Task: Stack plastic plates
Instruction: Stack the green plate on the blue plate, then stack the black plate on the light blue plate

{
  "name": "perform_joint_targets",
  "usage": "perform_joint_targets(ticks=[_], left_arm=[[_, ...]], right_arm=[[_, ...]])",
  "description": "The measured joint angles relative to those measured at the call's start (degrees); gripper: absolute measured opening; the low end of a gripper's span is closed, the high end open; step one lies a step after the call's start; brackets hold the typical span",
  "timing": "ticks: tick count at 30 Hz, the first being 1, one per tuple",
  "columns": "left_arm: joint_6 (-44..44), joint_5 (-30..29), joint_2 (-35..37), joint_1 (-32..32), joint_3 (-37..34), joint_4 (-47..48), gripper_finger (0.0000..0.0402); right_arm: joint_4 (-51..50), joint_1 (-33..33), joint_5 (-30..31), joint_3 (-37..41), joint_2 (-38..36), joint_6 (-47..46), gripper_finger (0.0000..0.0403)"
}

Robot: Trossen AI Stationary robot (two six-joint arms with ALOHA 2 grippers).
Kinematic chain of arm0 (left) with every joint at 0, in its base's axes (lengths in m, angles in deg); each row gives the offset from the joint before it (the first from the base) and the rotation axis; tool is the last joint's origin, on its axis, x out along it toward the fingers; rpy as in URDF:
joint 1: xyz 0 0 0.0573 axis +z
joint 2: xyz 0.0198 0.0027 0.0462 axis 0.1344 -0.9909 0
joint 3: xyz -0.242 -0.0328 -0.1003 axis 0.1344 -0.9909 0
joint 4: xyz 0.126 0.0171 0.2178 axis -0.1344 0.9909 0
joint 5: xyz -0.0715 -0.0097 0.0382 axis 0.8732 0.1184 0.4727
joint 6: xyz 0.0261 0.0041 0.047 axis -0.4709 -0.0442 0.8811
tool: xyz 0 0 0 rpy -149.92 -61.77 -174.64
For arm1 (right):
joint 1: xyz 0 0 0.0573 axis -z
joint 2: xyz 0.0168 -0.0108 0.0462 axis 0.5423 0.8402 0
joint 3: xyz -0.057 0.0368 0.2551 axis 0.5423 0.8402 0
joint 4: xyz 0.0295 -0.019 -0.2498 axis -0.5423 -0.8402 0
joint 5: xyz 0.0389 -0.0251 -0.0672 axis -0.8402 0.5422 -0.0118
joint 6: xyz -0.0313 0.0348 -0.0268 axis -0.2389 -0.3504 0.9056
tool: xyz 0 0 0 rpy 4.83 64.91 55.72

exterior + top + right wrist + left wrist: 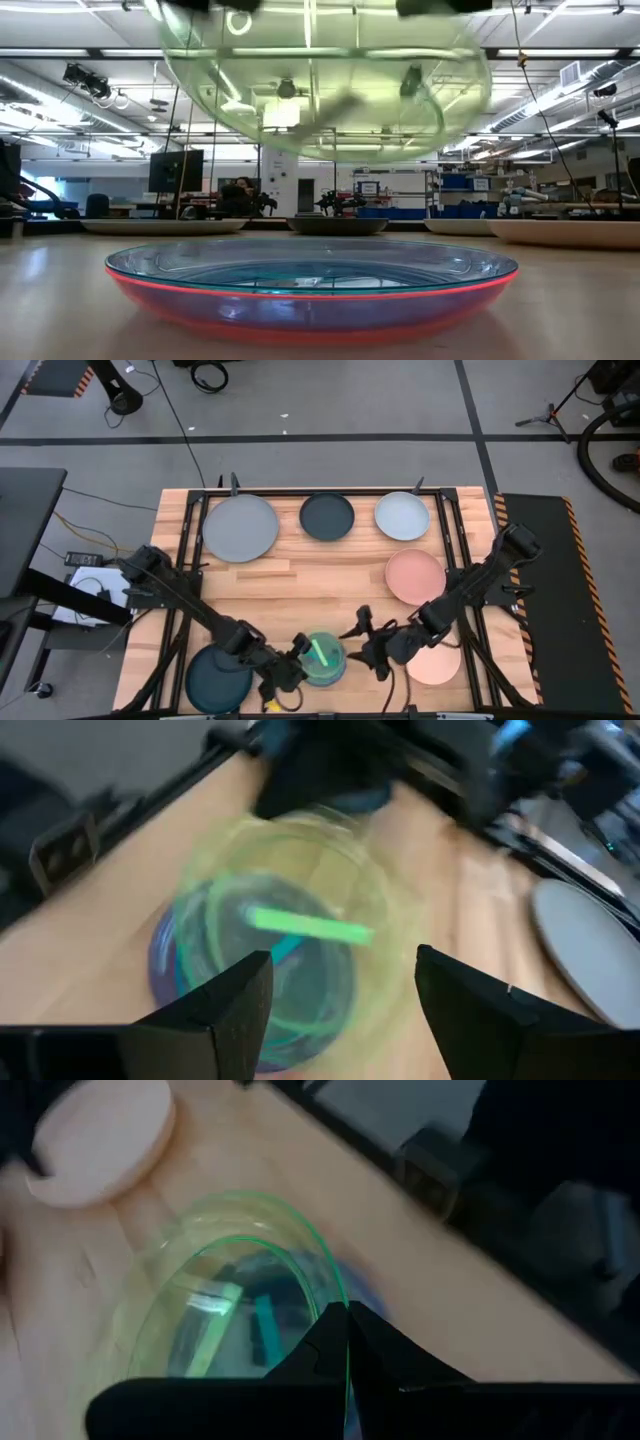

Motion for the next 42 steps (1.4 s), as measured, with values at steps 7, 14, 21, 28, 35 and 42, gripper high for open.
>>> perform_joint_targets(ticks=[7, 14, 21, 28, 35, 42], left_arm=[[-0.1, 1.6, -6.7, 1.1, -0.1, -0.9, 0.0009], [-5.1, 5.8, -5.9, 0.0, 0.0, -1.8, 0.0012], [-16.0, 6.4, -6.0, 1.0, 0.0, -2.1, 0.0035], [-30.0, 6.3, -6.0, 2.8, 0.0, -0.5, 0.007], [-33.0, 6.2, -6.0, 2.6, 0.0, -0.2, 0.0114], [-37.4, 9.8, -5.8, 2.6, 0.0, 0.0, 0.0174]], right_arm=[[3.7, -0.3, 0.2, -1.0, 5.1, 6.5, 0.0262], [3.8, 0.1, 0.8, -1.6, 4.7, 6.1, 0.0262], [3.9, 2.0, -3.1, -1.4, 5.1, 6.0, 0.0264], [4.2, 3.5, -6.4, -1.2, 5.1, 5.2, 0.026], [4.4, 3.6, -6.5, -1.2, 5.1, 0.0, 0.026], [4.1, 3.5, -3.4, -1.2, 5.1, 1.0, 0.0259]])
